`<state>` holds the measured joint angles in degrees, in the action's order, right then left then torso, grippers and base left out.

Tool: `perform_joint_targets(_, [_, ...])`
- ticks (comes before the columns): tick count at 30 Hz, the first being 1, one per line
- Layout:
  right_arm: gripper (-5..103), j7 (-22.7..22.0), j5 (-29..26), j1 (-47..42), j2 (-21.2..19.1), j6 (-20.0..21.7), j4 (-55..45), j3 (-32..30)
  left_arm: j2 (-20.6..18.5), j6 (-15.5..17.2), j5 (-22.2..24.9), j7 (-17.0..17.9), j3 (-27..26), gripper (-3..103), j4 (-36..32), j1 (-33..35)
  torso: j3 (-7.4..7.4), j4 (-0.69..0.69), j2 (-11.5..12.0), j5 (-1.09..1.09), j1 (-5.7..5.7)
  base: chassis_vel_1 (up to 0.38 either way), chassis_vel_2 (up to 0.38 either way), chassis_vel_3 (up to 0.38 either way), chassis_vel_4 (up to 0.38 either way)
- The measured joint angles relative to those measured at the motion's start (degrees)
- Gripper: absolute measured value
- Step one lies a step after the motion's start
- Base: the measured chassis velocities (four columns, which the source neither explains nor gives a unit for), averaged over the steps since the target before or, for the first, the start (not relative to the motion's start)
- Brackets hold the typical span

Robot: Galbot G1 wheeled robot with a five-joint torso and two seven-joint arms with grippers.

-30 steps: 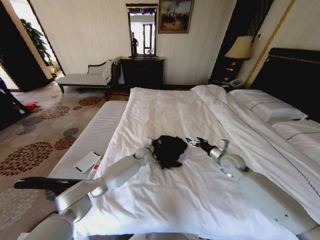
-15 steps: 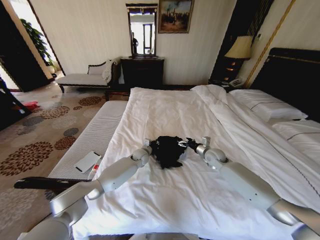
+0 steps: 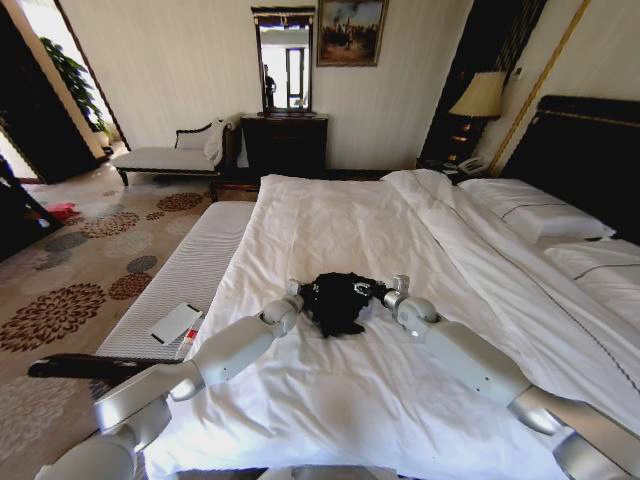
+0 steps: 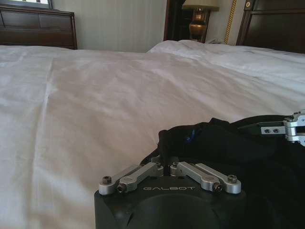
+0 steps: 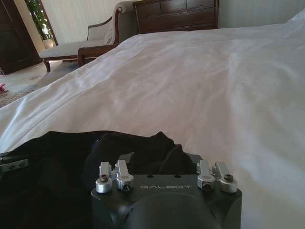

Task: Fold the clothes on the bed.

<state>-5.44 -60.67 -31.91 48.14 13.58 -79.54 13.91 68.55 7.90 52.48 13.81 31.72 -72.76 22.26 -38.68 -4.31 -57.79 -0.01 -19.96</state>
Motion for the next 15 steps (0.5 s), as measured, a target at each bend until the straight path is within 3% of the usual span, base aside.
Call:
perform_joint_targets(2, [56,-0.05,0.10,0.06,-0.08,0.01,0.08,0.20,-0.07,-0.06,0.01,0.03,0.02,1,-0.12,0.10,0.00,0.00,0.00,0.00,0.00,0.000,0.000,0.000,0.000])
perform_joint_targets(5, [39,-0.31,0.13,0.08,-0.25,0.01,0.04,0.23,-0.18,-0.10,0.02,0.11,0.04,1,-0.51,0.34,0.00,0.00,0.00,0.00,0.00,0.000,0.000,0.000,0.000])
perform_joint_targets(7, [39,-0.34,0.14,0.07,-0.32,0.00,-0.03,0.23,-0.21,-0.10,0.02,0.14,0.03,1,-0.58,0.39,0.00,0.00,0.00,0.00,0.00,0.000,0.000,0.000,0.000])
perform_joint_targets(9, [23,-0.45,0.28,-0.13,-0.72,-0.12,-0.53,0.22,-0.41,-0.11,0.02,0.23,-0.07,1,-0.93,0.48,0.00,0.00,0.00,0.00,0.00,0.000,0.000,0.000,0.000])
perform_joint_targets(11, [23,-0.49,0.30,-0.17,-0.78,-0.17,-0.60,0.20,-0.45,-0.11,0.02,0.24,-0.11,1,-0.98,0.48,0.00,-0.01,0.00,0.00,0.00,0.000,0.000,0.000,0.000])
perform_joint_targets(15, [3,-0.68,0.63,-0.44,-1.05,-0.48,-1.06,0.04,-0.62,-0.12,0.15,0.37,-0.37,1,-1.17,0.31,0.00,0.00,0.00,0.01,0.00,0.000,0.000,0.000,0.000])
